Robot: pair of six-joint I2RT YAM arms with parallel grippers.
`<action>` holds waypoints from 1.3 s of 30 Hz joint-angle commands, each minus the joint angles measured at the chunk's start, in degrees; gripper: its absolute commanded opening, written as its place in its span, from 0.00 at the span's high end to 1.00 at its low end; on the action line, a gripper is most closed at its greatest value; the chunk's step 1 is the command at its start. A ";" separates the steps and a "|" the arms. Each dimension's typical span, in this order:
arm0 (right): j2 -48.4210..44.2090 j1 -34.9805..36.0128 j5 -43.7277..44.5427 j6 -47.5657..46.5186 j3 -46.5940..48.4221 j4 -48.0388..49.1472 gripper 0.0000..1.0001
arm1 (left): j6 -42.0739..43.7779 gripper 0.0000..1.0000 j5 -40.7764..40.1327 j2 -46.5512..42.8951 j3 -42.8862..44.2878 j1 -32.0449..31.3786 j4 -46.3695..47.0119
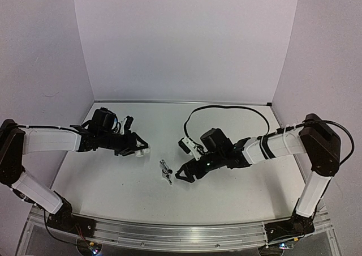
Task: Install the water faucets
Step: Pick up the water faucet from the center of the board.
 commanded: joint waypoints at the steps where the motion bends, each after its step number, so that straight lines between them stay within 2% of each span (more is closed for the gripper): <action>1: 0.68 5.05 9.71 -0.98 0.39 9.59 0.17 | -3.75 1.00 0.02 0.24 2.40 0.11 1.54; 7: 3.58 10.65 23.96 1.18 -2.18 20.32 0.16 | -3.15 1.00 -3.12 -2.90 0.53 0.11 1.54; 12: 8.53 12.41 31.08 0.19 -1.78 29.54 0.17 | -2.45 1.00 -4.21 -5.60 -0.98 0.11 0.45; 17: 14.59 12.70 32.63 -1.64 -0.53 37.64 0.22 | -1.38 1.00 -4.06 -7.91 -2.31 0.15 -0.31; 21: 17.35 12.85 36.78 -1.56 0.47 40.49 0.28 | -0.62 1.00 -3.93 -10.15 -3.06 0.20 -1.16; 29: 19.40 12.82 35.07 -2.10 1.96 43.04 0.32 | -0.02 1.00 -4.31 -12.86 -4.02 0.20 -1.71; 31: 19.65 12.78 35.23 -2.34 2.36 43.06 0.36 | -0.02 1.00 -4.12 -12.83 -4.12 0.20 -1.77; 34: 20.06 12.78 34.95 -2.45 2.75 43.05 0.49 | 0.07 1.00 -3.70 -12.69 -4.18 0.20 -1.80; 37: 20.48 12.78 35.06 -2.43 3.17 43.08 0.53 | 0.33 1.00 -3.23 -12.72 -4.04 0.20 -1.90; 39: 20.74 12.81 35.00 -2.62 3.45 43.18 0.60 | 0.47 1.00 -3.09 -12.88 -4.06 0.28 -1.97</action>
